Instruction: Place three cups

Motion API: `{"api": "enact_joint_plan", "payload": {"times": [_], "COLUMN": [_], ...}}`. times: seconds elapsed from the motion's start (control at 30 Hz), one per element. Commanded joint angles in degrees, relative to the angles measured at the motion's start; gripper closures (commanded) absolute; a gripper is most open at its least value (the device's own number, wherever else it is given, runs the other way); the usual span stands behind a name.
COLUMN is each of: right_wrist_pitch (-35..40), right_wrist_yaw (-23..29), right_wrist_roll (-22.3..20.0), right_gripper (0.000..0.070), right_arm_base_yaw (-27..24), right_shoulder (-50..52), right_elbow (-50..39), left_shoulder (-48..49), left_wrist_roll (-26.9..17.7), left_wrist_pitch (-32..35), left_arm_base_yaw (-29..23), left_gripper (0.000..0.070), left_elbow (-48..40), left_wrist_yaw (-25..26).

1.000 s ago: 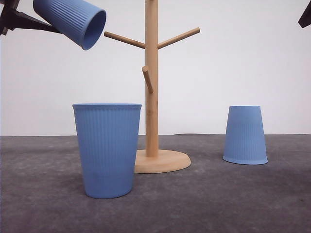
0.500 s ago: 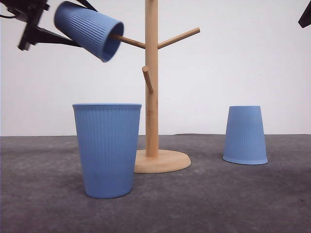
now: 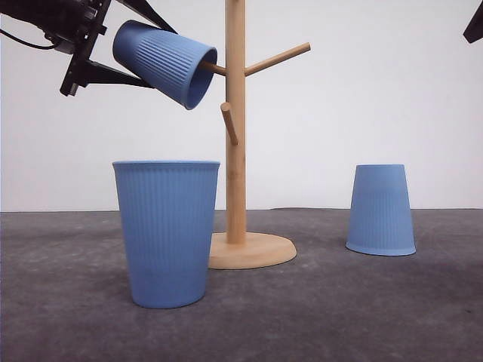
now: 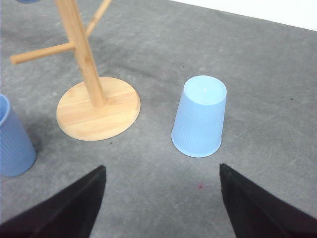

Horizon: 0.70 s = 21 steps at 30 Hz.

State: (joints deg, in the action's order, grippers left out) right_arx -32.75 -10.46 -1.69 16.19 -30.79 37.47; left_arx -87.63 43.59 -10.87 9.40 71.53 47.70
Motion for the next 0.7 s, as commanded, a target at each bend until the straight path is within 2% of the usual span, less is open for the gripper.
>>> {"api": "enact_joint_plan", "payload": {"times": [0.0, 0.2, 0.23, 0.37, 0.57, 0.67], "right_wrist_pitch": [0.5, 0.5, 0.5, 0.5, 0.5, 0.5], "right_wrist_yaw": [-0.1, -0.1, -0.1, 0.0, -0.1, -0.1], "right_wrist_roll": [-0.2, -0.2, -0.2, -0.2, -0.2, -0.2], "right_gripper": [0.0234, 0.0234, 0.0234, 0.0234, 0.0234, 0.0234], "right_arm_base_yaw": [0.3, 0.3, 0.3, 0.3, 0.3, 0.3], "right_shoulder": [-0.2, -0.2, -0.2, -0.2, -0.2, -0.2], "right_elbow": [0.9, 0.9, 0.9, 0.9, 0.9, 0.9], "left_shoulder": [-1.8, -2.8, -2.8, -2.8, -2.8, -2.8], "left_wrist_roll": [0.2, 0.0, 0.0, 0.0, -0.4, -0.5], "left_wrist_pitch": [0.6, 0.6, 0.6, 0.7, 0.7, 0.6], "left_arm_base_yaw": [0.4, 1.3, 1.3, 1.3, 1.3, 1.1], "left_gripper": [0.0266, 0.0258, 0.0242, 0.0096, 0.0089, 0.0038], "left_elbow": [1.1, 1.1, 1.1, 1.1, 1.1, 1.1], "left_wrist_yaw": [-0.1, -0.1, -0.1, -0.1, -0.1, -0.7]}}
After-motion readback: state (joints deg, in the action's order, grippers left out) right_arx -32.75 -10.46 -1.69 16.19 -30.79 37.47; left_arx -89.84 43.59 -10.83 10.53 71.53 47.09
